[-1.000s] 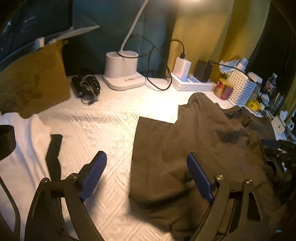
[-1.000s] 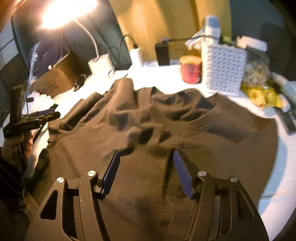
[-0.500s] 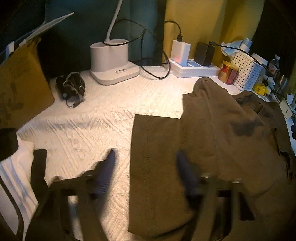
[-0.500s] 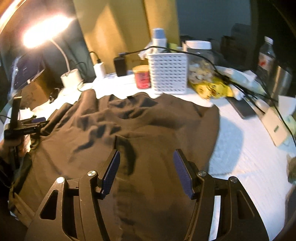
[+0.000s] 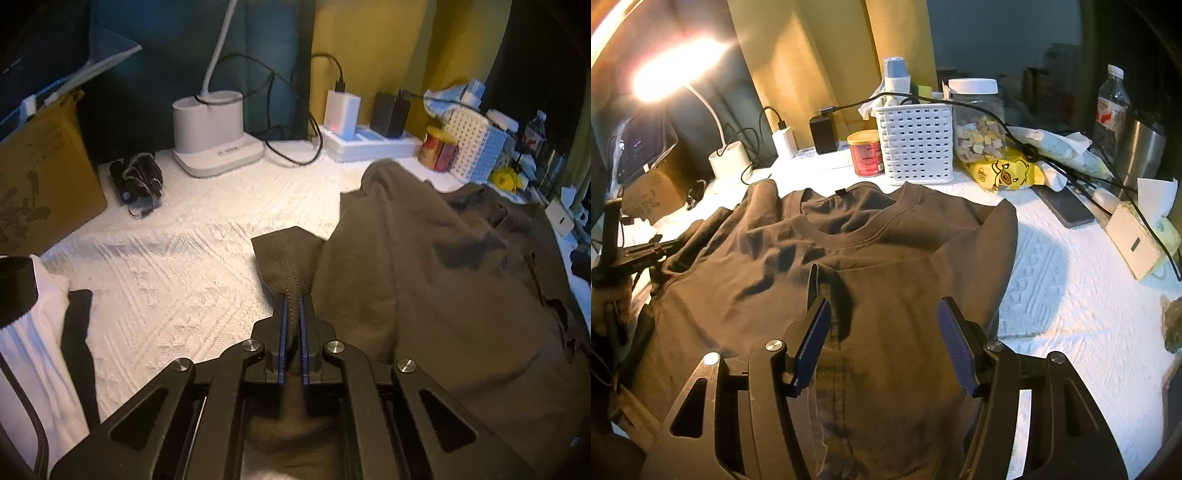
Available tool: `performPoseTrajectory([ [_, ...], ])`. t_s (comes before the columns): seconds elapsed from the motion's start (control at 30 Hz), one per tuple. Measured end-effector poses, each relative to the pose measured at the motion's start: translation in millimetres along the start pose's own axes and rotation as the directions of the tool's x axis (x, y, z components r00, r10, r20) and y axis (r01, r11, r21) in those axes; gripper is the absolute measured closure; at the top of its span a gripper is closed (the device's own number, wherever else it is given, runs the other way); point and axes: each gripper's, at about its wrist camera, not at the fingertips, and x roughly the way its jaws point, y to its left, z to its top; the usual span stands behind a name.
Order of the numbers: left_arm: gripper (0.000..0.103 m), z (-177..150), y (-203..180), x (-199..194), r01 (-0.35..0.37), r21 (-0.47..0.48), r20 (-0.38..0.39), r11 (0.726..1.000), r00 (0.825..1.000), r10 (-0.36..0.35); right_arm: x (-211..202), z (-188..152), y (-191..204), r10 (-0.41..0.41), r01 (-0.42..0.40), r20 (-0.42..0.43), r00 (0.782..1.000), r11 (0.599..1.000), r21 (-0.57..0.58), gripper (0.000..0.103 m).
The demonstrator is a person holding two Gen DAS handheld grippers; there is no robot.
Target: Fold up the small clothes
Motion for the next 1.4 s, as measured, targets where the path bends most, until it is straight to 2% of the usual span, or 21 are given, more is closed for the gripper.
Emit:
performPoseTrajectory([
  [0.23, 0.100, 9.4, 3.0, -33.3, -0.012, -0.030, 0.106, 0.999, 0.994, 0.015, -7.3, 0.4, -4.5, -0.002, 0.002, 0.023, 1.000, 1.000, 0.010, 0.040],
  [0.43, 0.100, 19.6, -18.7, -57.4, 0.026, 0.017, 0.163, 1.000, 0.986, -0.028, -13.8, -2.3, -10.7, -0.001, 0.000, 0.040, 0.999, 1.000, 0.028, 0.040],
  [0.57, 0.100, 24.6, -43.2, -61.1, 0.063, 0.065, 0.168, 0.996, 0.983, -0.073, -20.3, -6.2, -19.0, -0.001, -0.002, 0.054, 0.999, 0.999, 0.043, 0.040],
  [0.77, 0.100, 24.0, -82.8, -51.9, 0.123, 0.128, 0.128, 0.984, 0.982, -0.140, -30.5, -17.9, -36.7, -0.004, -0.001, 0.062, 0.998, 0.998, 0.070, 0.040],
  [0.87, 0.100, 21.0, -102.7, -38.2, 0.155, 0.153, 0.083, 0.976, 0.982, -0.169, -32.5, -25.0, -41.7, 0.005, -0.009, 0.053, 0.999, 0.997, 0.075, 0.040],
  [0.97, 0.100, 13.8, -120.3, -24.7, 0.187, 0.170, 0.029, 0.968, 0.980, -0.194, -33.0, -33.1, -44.3, 0.015, -0.018, 0.042, 0.999, 0.997, 0.077, 0.040],
  [1.13, 0.099, -2.5, -140.5, 7.7, 0.260, 0.171, -0.117, 0.950, 0.963, -0.243, -27.5, -46.5, -32.9, 0.078, -0.079, 0.012, 0.997, 0.995, 0.063, 0.040],
  [1.27, 0.097, -10.8, -147.5, 14.8, 0.254, 0.168, -0.166, 0.952, 0.960, -0.227, -28.7, -49.2, -19.9, 0.118, -0.119, 0.024, 0.993, 0.992, 0.038, 0.040],
  [1.3, 0.095, -11.3, -146.5, 11.7, 0.257, 0.168, -0.164, 0.952, 0.959, -0.230, -28.6, -48.8, -16.2, 0.129, -0.130, 0.024, 0.991, 0.991, 0.025, 0.040],
  [1.37, 0.082, -11.3, -144.9, 1.7, 0.272, 0.171, -0.157, 0.947, 0.956, -0.247, -26.8, -48.9, -10.4, 0.147, -0.148, 0.017, 0.989, 0.989, 0.008, 0.040],
  [1.4, 0.063, -11.5, -143.3, -3.3, 0.276, 0.174, -0.148, 0.945, 0.956, -0.252, -24.7, -49.0, -6.8, 0.157, -0.157, 0.011, 0.988, 0.988, -0.002, 0.040],
])
